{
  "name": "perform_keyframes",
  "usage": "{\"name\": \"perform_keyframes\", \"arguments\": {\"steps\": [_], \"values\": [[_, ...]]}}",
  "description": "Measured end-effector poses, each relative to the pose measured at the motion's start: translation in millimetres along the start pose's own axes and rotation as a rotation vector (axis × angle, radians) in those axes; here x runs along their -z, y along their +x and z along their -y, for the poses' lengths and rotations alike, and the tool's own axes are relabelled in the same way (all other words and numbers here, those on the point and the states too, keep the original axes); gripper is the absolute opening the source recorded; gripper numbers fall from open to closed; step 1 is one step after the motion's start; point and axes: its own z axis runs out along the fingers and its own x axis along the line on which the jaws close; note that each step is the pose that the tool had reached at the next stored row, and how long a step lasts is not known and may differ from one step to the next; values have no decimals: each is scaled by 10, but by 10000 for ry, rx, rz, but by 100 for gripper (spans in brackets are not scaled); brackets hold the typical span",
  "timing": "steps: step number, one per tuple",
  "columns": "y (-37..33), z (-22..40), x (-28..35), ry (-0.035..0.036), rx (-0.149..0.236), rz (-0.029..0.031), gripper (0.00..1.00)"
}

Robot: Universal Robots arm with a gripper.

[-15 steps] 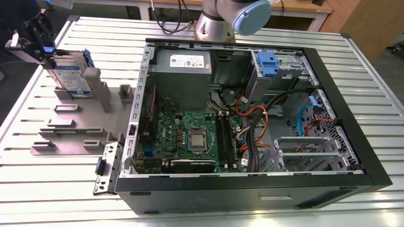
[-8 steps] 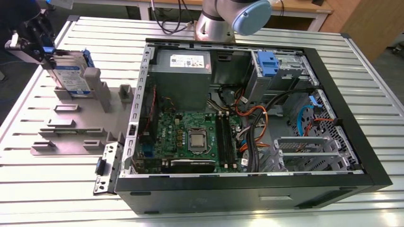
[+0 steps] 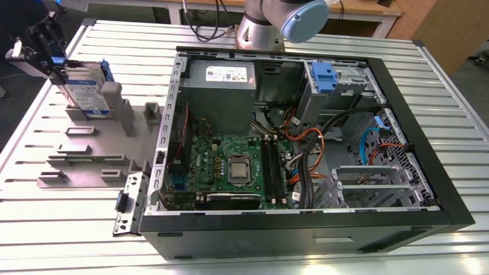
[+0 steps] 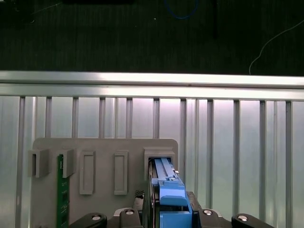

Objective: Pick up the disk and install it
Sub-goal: 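Pick up the disk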

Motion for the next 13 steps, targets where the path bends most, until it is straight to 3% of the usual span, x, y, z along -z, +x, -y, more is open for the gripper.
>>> {"name": "perform_keyframes", "arguments": {"steps": [4,9,13], "values": [[0,0,0,0,0,16,45],[0,0,0,0,1,81,45],[1,0,-3,-1,2,84,45]]}}
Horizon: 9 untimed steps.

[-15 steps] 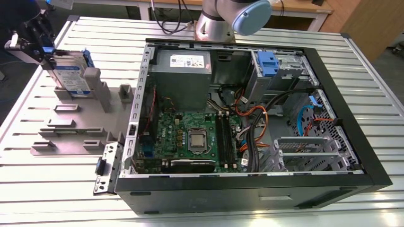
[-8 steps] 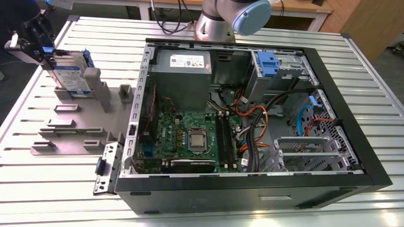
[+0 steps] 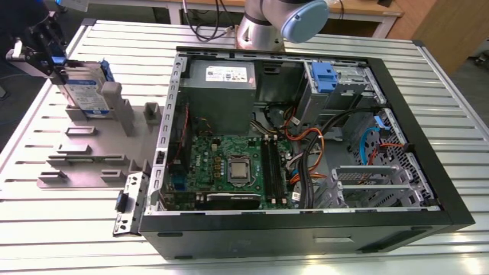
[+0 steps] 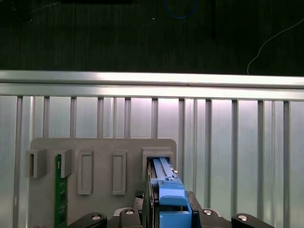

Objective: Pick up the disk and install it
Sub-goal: 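Pick up the disk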

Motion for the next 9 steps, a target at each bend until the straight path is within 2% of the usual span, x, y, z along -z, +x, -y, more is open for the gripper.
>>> {"name": "perform_keyframes", "arguments": {"steps": [9], "values": [[0,0,-1,-1,-1,-2,44]]}}
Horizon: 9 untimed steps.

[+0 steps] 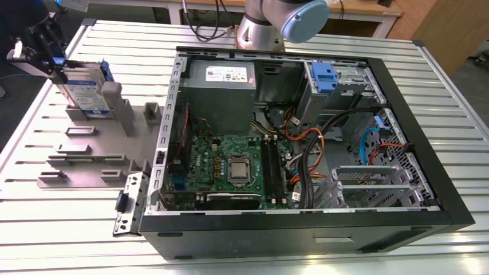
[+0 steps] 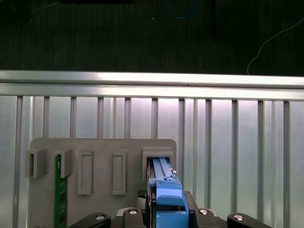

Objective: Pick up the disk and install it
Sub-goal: 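Pick up the disk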

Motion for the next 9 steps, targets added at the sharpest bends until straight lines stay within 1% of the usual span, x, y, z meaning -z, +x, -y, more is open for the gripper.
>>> {"name": "perform_keyframes", "arguments": {"steps": [1,2,9], "values": [[0,0,0,0,0,0,44],[0,0,0,0,0,1,37],[0,0,-2,1,1,2,37]]}}
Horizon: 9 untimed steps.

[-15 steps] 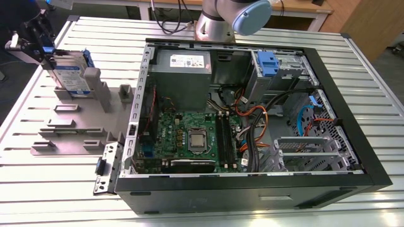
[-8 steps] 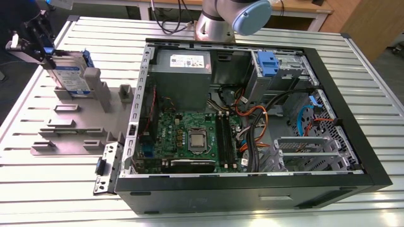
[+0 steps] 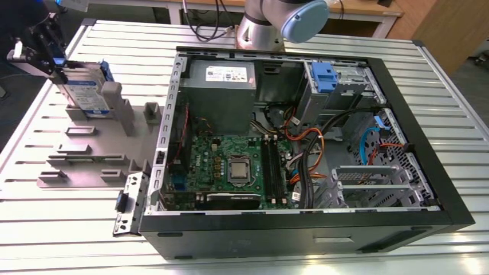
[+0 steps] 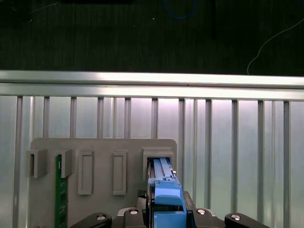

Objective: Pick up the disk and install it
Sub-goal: 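Pick up the disk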

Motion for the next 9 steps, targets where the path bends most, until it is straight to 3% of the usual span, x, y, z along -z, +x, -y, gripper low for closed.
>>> {"name": "perform_keyframes", "arguments": {"steps": [9], "values": [[-1,0,37,2,-1,1,37]]}}
